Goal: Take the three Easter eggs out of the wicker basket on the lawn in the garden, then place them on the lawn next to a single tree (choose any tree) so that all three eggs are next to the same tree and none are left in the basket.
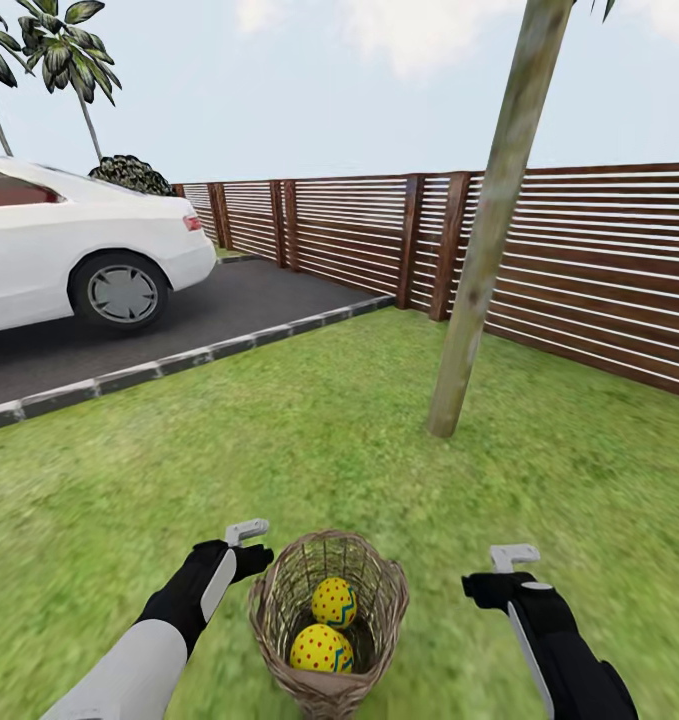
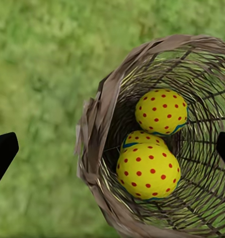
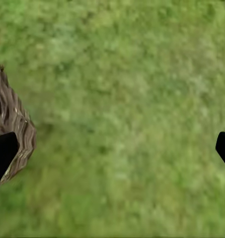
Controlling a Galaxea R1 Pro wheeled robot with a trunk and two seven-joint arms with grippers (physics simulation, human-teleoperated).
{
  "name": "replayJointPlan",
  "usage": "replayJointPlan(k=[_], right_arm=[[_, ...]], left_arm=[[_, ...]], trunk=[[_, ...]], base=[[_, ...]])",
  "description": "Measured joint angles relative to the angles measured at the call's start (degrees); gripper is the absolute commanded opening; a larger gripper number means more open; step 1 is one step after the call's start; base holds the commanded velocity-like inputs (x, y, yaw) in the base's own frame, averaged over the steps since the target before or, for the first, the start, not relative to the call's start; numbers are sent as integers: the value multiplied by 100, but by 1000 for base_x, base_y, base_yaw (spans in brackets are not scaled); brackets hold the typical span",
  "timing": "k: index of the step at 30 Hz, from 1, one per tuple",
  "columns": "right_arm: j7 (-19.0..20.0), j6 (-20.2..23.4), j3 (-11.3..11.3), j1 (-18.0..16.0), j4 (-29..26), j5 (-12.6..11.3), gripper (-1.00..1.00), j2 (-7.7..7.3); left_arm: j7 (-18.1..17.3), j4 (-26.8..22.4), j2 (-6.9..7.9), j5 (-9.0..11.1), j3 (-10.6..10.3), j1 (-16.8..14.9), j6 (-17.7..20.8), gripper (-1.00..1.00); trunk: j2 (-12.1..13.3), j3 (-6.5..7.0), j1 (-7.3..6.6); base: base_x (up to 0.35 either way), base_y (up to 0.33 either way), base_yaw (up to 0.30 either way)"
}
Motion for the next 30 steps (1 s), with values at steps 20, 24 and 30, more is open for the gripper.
replayJointPlan(k=[20, 24, 30], right_arm=[[15, -9, -405, 2, -244, -9, 100, -44], [20, -2, -405, 2, -243, -9, 100, -37], [14, 0, -397, 2, -240, -9, 100, -27]], left_arm=[[0, 18, 0, 0, 0, 0, -6, 100], [0, 18, 0, 0, 0, 0, -6, 100], [0, 18, 0, 0, 0, 0, -6, 100]], trunk=[[-802, -359, 439], [-963, -431, 527], [-1203, -539, 659]], base=[[0, 0, 0], [0, 0, 0], [0, 0, 0]])
